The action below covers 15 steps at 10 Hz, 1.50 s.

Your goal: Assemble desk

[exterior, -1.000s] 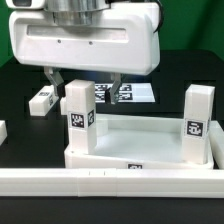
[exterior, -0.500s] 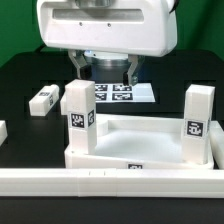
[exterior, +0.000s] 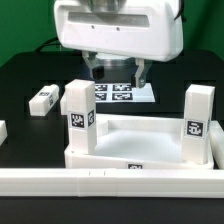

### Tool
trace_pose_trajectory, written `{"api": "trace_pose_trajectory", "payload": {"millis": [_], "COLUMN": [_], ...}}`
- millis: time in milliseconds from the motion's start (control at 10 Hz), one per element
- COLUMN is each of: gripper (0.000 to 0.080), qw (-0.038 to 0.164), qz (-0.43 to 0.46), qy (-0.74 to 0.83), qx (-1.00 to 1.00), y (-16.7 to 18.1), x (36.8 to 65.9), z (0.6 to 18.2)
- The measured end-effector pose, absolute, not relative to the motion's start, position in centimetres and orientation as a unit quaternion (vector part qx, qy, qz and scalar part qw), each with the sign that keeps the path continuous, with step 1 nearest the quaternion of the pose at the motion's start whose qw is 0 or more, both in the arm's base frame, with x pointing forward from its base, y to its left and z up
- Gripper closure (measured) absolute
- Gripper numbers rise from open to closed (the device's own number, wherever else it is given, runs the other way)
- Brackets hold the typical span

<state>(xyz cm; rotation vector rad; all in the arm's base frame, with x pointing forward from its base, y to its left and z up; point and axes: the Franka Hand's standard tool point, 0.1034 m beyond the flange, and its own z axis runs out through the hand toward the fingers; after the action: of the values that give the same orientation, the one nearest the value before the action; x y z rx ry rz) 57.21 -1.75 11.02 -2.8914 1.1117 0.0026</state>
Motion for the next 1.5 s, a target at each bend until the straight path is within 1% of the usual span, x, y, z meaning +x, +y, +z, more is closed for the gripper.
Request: {"api": "trace_pose_trajectory", "payload": {"millis": [600,700,800,1200,1300,1500], "gripper": [0.015,0.015,0.015,0.015,0.015,0.015], "qw": [0.022,0.022,0.021,0.02,0.022,0.027], "qz": [0.0,-0.004,-0.001,-0.001,0.001,0.011], "qy": [0.363,0.397,0.398,0.399,0.428,0.553], "qx": [-0.931,-0.918,-0.917,-0.917,-0.903,-0.832], "y": [-1.7,-1.3,-1.1,-1.1,-1.0,-1.0], "x": [57.2,56.5,55.8,55.9,55.9,54.5], "z": [11.0,10.6,10.1,10.1,10.0,8.8]}}
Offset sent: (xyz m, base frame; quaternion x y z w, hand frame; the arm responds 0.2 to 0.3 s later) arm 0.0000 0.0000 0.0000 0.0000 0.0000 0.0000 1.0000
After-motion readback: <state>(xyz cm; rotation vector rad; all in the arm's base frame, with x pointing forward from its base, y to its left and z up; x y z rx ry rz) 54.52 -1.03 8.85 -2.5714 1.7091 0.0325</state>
